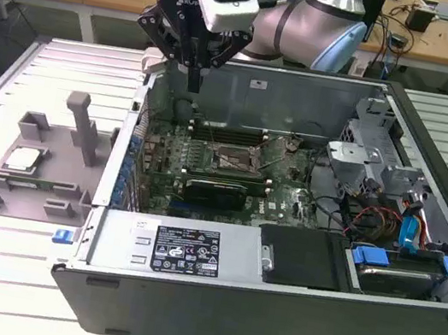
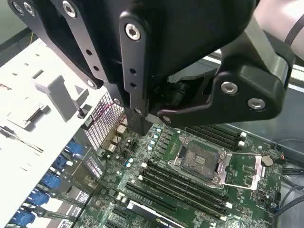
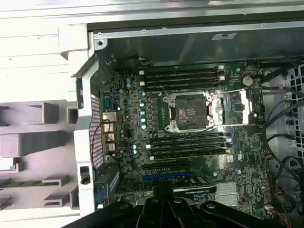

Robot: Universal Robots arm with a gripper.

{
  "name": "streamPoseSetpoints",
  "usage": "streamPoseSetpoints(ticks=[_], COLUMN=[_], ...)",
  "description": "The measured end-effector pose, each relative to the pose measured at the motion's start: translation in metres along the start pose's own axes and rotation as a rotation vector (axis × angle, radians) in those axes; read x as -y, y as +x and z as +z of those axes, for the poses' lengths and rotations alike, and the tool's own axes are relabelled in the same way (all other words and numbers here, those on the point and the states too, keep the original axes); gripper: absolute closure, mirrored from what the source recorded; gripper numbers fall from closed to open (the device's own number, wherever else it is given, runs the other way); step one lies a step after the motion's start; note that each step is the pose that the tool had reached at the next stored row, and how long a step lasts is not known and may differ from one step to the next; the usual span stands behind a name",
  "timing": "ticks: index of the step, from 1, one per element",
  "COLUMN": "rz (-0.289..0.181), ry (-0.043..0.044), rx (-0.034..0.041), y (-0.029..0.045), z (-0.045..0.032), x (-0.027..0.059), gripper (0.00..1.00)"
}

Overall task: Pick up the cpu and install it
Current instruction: 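Reach for the cpu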

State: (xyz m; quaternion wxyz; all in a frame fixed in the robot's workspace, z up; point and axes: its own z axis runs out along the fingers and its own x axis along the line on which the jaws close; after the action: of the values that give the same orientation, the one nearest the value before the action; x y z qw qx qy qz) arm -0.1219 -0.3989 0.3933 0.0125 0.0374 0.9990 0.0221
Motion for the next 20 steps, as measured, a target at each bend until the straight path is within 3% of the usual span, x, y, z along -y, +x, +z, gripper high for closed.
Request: streamPoseSetpoints(ticks=[9, 20], rz=[0.0, 0.0], ry=[-0.0002, -0.0001], rx=[0.0, 0.0], y=[0.0009, 0.0173], z=[-0.0001, -0.0005], x=[0.0, 0.0013], gripper=[0.89, 0.89])
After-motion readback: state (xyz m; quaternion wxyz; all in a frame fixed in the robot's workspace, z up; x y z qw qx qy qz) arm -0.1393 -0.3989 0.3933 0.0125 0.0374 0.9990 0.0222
